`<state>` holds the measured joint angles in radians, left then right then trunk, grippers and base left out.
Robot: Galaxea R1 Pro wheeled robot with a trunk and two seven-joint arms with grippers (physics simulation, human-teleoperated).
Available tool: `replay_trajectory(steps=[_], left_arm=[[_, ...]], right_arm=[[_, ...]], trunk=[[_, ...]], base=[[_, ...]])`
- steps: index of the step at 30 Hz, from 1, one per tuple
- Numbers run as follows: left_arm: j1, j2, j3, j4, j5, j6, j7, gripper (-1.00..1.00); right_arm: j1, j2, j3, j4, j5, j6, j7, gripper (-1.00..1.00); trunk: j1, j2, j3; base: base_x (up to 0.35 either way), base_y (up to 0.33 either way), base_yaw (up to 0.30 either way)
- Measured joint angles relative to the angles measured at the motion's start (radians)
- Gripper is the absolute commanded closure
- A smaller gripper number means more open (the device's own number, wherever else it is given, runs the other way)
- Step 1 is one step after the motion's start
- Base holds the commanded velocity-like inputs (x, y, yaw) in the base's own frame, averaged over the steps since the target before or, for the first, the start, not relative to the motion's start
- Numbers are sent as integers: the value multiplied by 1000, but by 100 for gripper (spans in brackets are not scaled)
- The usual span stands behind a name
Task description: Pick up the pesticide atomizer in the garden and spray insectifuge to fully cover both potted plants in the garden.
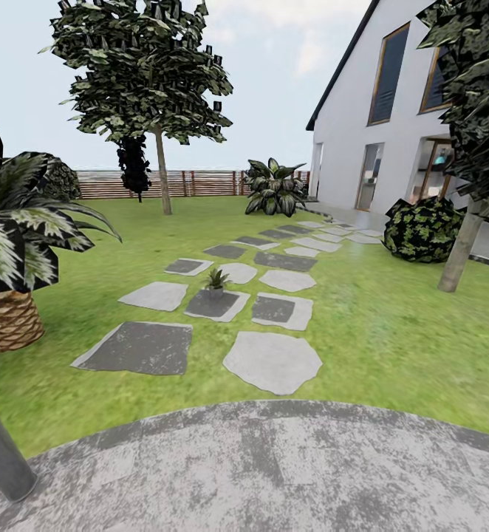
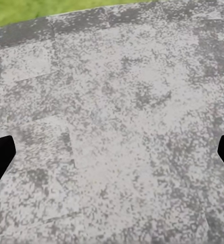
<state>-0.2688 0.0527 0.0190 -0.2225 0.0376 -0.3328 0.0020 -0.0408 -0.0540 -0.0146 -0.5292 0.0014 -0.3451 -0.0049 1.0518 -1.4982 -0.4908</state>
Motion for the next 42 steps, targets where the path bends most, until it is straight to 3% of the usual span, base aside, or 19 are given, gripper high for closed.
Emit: replay_trajectory(steps=[16, 42], left_arm=[[-1, -3, 0, 7, 0, 0, 2, -100], [-1, 0, 0, 8, 1, 0, 2, -100]], right_arm=[[0, 0, 0, 2, -1, 0, -1, -100], [0, 0, 0, 4, -1, 0, -1, -100]], trunk=[[61, -112, -69], [161, -294, -187]], base=[[0, 0, -16], [0, 0, -175]])
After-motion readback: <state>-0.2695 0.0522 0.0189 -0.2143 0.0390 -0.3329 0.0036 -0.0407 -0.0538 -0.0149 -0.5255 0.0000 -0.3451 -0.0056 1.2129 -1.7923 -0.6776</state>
